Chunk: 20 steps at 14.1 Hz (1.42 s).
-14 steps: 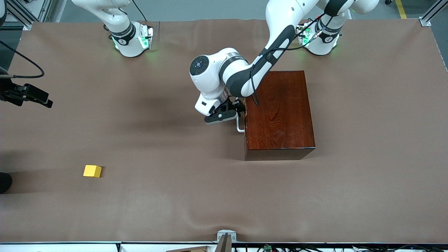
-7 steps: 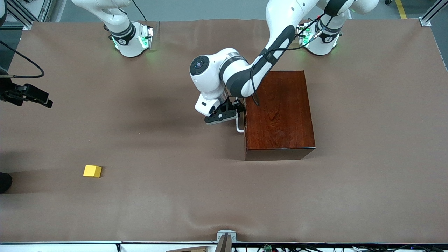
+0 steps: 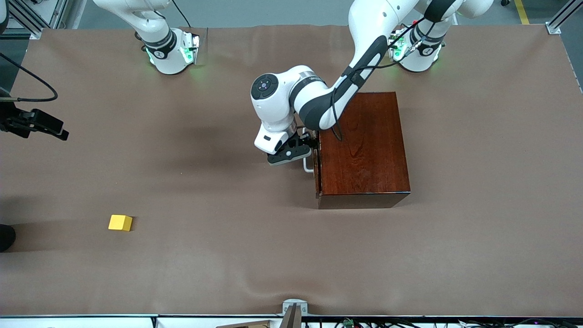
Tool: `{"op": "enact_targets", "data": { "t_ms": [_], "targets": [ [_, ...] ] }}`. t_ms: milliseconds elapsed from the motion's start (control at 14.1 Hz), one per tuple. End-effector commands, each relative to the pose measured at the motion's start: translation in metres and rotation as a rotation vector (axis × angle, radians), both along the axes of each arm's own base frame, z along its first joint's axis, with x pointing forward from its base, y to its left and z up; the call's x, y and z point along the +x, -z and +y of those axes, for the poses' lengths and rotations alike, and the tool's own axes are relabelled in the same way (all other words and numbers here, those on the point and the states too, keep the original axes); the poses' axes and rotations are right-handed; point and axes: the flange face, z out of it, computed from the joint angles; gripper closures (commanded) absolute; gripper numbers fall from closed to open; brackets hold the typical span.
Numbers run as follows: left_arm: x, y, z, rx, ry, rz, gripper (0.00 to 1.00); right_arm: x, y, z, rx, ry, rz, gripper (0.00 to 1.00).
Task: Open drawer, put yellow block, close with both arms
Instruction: 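Pull the drawer out by the handle with the left gripper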
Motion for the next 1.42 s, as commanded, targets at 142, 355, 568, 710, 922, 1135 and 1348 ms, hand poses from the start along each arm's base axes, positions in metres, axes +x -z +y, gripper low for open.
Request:
{"op": "enact_targets", "data": {
  "t_ms": [142,355,568,710,922,1135,1348],
  "targets": [
    [0.003,-0.005,-0.017,-0.101,-0.030,-0.032,0.00,-0.007,-0.007,0.000,-0.008,0.003,-0.005,0.00],
    [0.003,-0.008,-0.021,-0.150,-0.048,-0.017,0.00,-0.007,-0.007,0.000,-0.008,0.002,-0.005,0.00],
    [0.002,-0.009,-0.021,-0.151,-0.042,-0.014,0.00,-0.007,-0.007,0.000,-0.008,0.002,-0.005,0.00],
    [0.000,-0.009,-0.023,-0.153,-0.031,-0.009,0.00,-0.007,-0.007,0.000,-0.008,0.003,-0.005,0.00],
    [-0.005,-0.010,-0.026,-0.157,-0.019,-0.003,0.00,-0.007,-0.007,0.001,-0.008,0.002,-0.007,0.00],
    [-0.005,-0.009,-0.027,-0.160,-0.021,0.005,0.00,-0.007,-0.007,0.000,-0.008,0.003,-0.007,0.00],
    [-0.008,-0.010,-0.029,-0.168,-0.024,0.013,0.00,-0.007,-0.007,0.001,-0.008,0.002,-0.007,0.00]
  ]
}}
